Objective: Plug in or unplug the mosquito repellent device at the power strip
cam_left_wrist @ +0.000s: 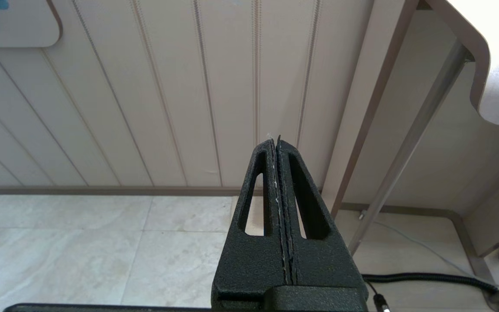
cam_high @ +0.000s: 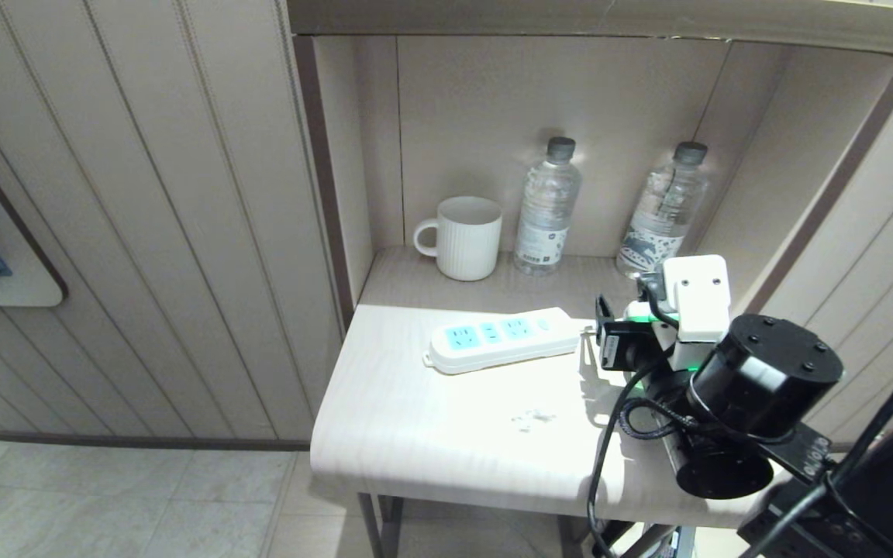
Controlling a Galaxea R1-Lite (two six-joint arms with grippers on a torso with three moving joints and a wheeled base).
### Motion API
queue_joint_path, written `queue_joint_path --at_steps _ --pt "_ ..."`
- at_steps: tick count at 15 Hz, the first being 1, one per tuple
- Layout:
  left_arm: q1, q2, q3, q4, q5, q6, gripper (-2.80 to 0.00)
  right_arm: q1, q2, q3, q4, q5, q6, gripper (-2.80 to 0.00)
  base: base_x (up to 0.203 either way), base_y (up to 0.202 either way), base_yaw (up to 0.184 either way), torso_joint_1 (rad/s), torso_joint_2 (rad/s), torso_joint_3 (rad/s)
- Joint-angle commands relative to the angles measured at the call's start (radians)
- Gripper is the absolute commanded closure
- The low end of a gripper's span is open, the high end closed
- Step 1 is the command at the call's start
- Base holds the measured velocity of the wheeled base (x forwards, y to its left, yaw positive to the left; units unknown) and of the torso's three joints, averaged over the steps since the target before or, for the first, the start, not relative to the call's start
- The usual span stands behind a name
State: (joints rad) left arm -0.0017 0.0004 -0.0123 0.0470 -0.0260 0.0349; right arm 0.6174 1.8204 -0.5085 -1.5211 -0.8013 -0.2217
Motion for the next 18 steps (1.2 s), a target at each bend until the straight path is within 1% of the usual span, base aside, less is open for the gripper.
queue_joint_path --at_steps 1,5,10,18 --pt "0.000 0.000 0.000 0.001 0.000 0.000 0.00 0.013 -0.054 0.002 -0.049 -0.005 -0.009 -2.80 0.000 0.000 0.000 0.000 0.00 0.000" --pt "0.000 0.000 0.000 0.001 0.000 0.000 0.00 0.071 -0.131 0.016 -0.049 -0.010 -0.053 -2.80 0.000 0.000 0.000 0.000 0.00 0.000" --pt "0.000 0.000 0.000 0.001 0.000 0.000 0.00 0.081 -0.157 0.048 -0.049 -0.007 -0.059 -2.80 0.000 0.000 0.000 0.000 0.00 0.000" --pt "0.000 0.000 0.000 0.001 0.000 0.000 0.00 0.087 -0.159 0.041 -0.044 -0.006 -0.061 -2.80 0.000 0.000 0.000 0.000 0.00 0.000"
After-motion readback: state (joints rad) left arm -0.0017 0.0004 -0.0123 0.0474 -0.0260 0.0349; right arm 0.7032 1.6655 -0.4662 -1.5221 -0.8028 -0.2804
